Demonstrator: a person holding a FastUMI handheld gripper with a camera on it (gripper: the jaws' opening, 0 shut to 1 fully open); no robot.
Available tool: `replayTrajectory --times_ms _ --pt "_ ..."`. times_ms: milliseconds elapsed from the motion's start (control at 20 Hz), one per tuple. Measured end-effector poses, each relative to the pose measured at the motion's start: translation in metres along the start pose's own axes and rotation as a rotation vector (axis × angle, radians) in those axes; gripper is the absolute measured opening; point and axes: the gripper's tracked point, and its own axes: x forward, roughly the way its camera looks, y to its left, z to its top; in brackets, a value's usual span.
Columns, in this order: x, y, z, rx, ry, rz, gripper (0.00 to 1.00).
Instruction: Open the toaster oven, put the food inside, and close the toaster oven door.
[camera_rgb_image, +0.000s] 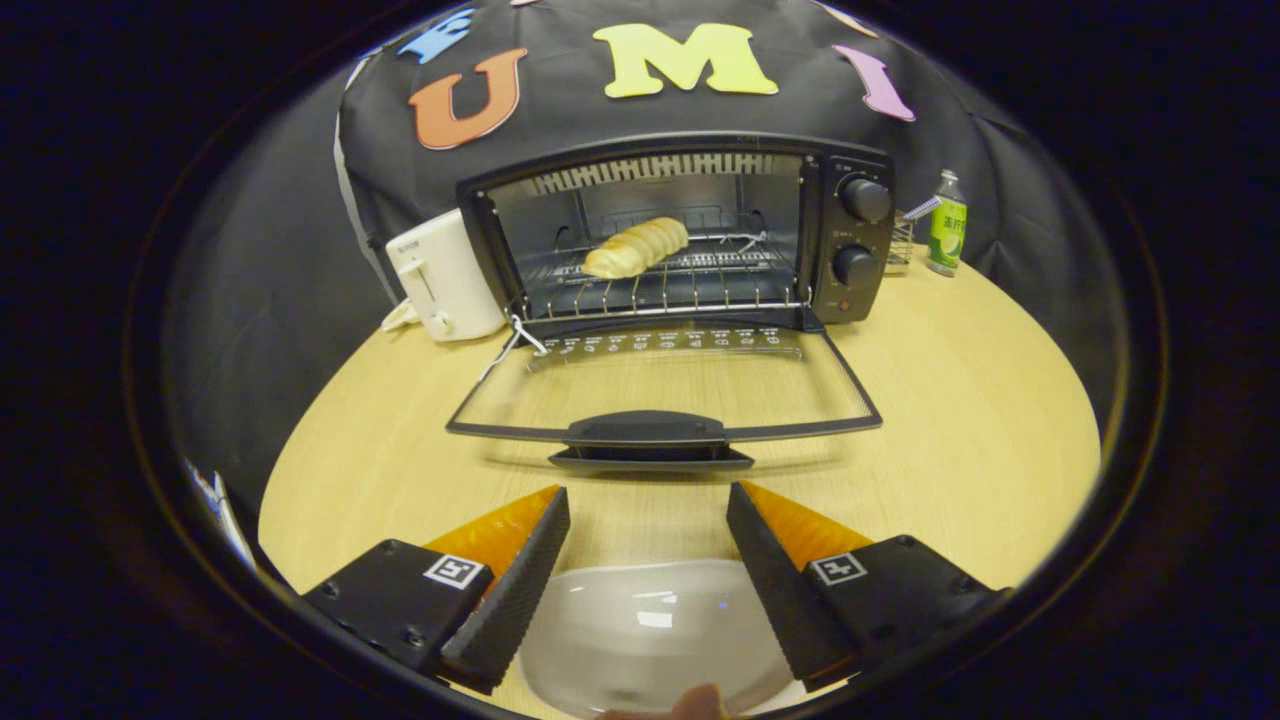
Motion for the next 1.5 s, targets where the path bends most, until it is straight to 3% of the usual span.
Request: replayTrajectory --times_ms 400,850,1150,1500 --pt "0.017 -0.011 0.002 -0.021 0.02 -0.089 1.0" --pt "-0.005 -0.004 0.035 0.08 -0.087 -0.027 1.0" --pt "-0.014 -0.003 0.055 0.091 -0.164 -0.019 1.0" --pt "-0.023 0.0 0.106 0.104 -0.281 -0.021 1.0"
